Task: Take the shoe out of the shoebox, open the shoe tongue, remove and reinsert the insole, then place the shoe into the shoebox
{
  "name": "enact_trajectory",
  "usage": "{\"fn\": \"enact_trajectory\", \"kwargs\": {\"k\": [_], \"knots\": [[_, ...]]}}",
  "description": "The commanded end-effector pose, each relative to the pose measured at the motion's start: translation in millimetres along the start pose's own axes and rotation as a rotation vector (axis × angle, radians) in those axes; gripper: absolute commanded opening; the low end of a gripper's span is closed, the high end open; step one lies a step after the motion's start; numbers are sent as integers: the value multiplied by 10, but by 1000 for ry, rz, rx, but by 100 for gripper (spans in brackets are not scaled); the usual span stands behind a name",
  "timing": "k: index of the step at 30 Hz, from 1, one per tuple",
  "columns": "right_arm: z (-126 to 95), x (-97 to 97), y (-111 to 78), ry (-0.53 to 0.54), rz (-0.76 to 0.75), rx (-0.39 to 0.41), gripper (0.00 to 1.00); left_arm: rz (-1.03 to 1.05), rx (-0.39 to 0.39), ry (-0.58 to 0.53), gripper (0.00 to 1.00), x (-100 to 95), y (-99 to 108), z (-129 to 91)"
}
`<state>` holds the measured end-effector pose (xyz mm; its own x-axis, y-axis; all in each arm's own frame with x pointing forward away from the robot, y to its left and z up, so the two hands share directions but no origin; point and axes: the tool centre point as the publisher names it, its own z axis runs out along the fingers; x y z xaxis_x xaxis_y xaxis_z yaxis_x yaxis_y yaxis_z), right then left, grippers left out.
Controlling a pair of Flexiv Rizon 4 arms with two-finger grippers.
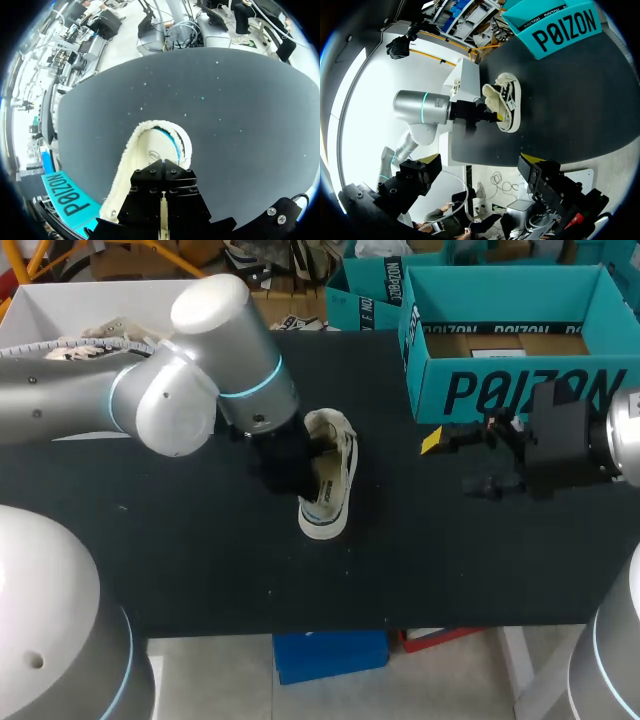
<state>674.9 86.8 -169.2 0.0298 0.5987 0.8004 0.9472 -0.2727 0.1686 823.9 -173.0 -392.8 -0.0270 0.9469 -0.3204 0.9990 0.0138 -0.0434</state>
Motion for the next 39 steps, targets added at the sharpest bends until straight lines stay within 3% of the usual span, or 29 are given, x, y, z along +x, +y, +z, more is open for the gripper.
{"fn": "enact_trajectory", "kwargs": {"k": [1,19,31,39], "knots": [[7,3,3,0,0,0,100,1,1,30,0,-18,27,52],[7,3,3,0,0,0,100,7,43,97,0,-10,61,353],[7,3,3,0,0,0,100,22,-21,26,0,-98,83,-276],[7,3,3,0,0,0,100,-41,-45,-55,0,-14,226,-686]]}}
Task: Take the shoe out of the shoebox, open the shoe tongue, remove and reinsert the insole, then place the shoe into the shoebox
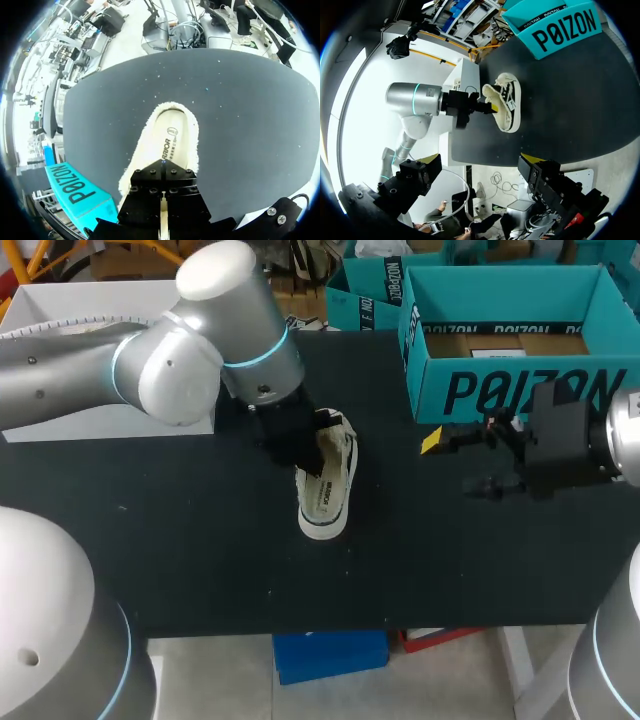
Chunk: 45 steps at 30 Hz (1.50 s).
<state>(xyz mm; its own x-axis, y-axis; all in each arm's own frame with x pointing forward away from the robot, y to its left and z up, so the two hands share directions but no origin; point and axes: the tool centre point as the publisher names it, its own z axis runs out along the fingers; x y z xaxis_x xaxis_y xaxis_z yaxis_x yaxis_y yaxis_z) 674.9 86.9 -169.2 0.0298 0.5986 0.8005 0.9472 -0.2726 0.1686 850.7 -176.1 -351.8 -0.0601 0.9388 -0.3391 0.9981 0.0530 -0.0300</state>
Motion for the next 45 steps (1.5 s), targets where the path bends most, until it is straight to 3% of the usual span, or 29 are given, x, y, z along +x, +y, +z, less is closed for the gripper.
{"fn": "enact_trajectory", "kwargs": {"k": [1,3,6,11,17,21,32,45], "knots": [[7,2,3,0,0,0,100,-25,-9,-58,0,162,19,-345],[7,2,3,0,0,0,100,-42,-26,-69,0,199,63,-437],[7,2,3,0,0,0,100,-97,45,-164,0,252,161,-519],[7,2,3,0,0,0,100,-165,68,-243,0,357,330,-626],[7,2,3,0,0,0,100,-219,54,-285,0,447,553,-626],[7,2,3,0,0,0,100,-257,97,-326,0,464,679,-550],[7,2,3,0,0,0,100,-288,106,-372,0,341,1032,-385],[7,2,3,0,0,0,100,-266,151,-398,0,79,970,-183]]}}
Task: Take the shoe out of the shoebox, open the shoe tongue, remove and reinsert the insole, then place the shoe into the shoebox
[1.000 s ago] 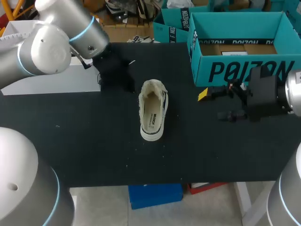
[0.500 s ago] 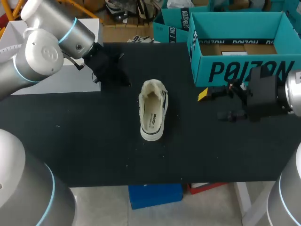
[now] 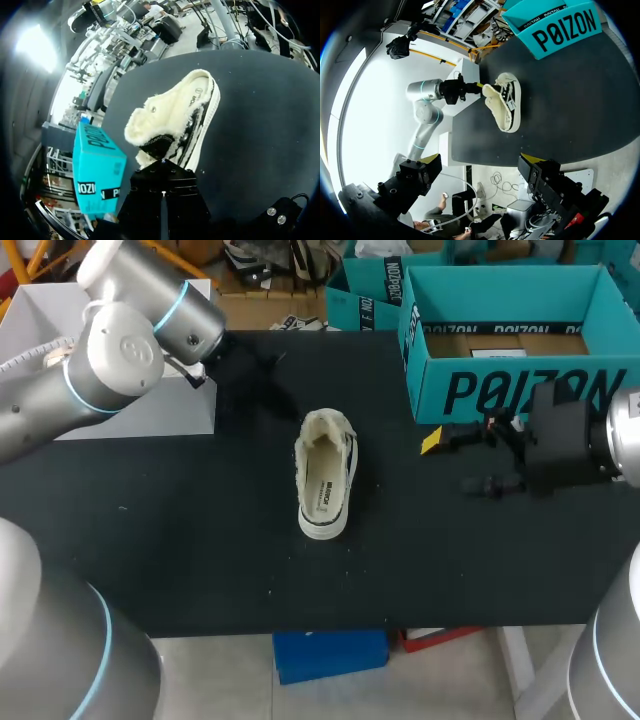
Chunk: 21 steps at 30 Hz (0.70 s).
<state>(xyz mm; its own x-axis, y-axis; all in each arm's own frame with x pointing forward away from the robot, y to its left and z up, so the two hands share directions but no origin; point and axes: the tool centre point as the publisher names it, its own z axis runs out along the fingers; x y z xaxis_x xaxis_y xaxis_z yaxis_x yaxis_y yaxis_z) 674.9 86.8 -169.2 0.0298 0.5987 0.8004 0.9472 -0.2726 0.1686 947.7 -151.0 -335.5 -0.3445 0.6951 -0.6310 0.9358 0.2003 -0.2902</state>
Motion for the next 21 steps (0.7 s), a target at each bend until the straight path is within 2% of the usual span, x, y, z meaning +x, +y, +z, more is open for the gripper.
{"fn": "enact_trajectory", "kwargs": {"k": [1,15,21], "knots": [[7,3,3,0,0,0,100,6,7,-1,0,-9,-8,87],[7,3,3,0,0,0,100,38,41,58,0,139,-313,214],[7,3,3,0,0,0,100,44,15,80,0,254,-336,4]]}}
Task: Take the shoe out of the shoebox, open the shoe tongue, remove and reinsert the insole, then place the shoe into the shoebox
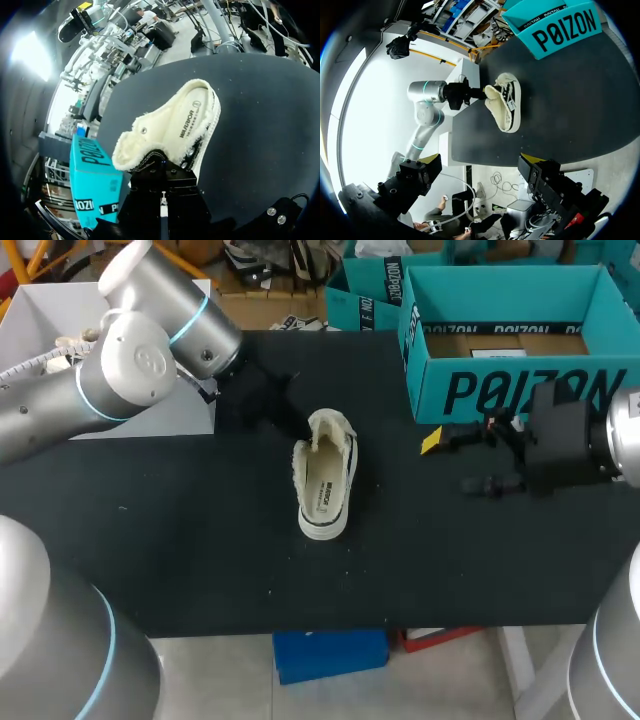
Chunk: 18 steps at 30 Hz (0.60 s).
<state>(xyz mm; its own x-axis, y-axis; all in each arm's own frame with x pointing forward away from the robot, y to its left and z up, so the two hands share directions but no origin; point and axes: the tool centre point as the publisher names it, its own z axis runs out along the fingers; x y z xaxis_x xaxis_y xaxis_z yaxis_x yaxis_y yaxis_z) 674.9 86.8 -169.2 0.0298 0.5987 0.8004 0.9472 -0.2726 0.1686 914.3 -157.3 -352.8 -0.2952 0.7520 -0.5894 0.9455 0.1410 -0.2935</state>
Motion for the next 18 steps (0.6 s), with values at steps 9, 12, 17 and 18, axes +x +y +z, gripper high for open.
{"fn": "enact_trajectory", "kwargs": {"k": [9,12,17,18], "knots": [[7,2,3,0,0,0,100,-10,-89,-12,0,47,66,-441],[7,2,3,0,0,0,100,-7,-97,-22,0,-52,124,-433],[7,2,3,0,0,0,100,3,-95,-40,0,-236,210,-346],[7,2,3,0,0,0,100,5,-91,-42,0,-271,208,-317]]}}
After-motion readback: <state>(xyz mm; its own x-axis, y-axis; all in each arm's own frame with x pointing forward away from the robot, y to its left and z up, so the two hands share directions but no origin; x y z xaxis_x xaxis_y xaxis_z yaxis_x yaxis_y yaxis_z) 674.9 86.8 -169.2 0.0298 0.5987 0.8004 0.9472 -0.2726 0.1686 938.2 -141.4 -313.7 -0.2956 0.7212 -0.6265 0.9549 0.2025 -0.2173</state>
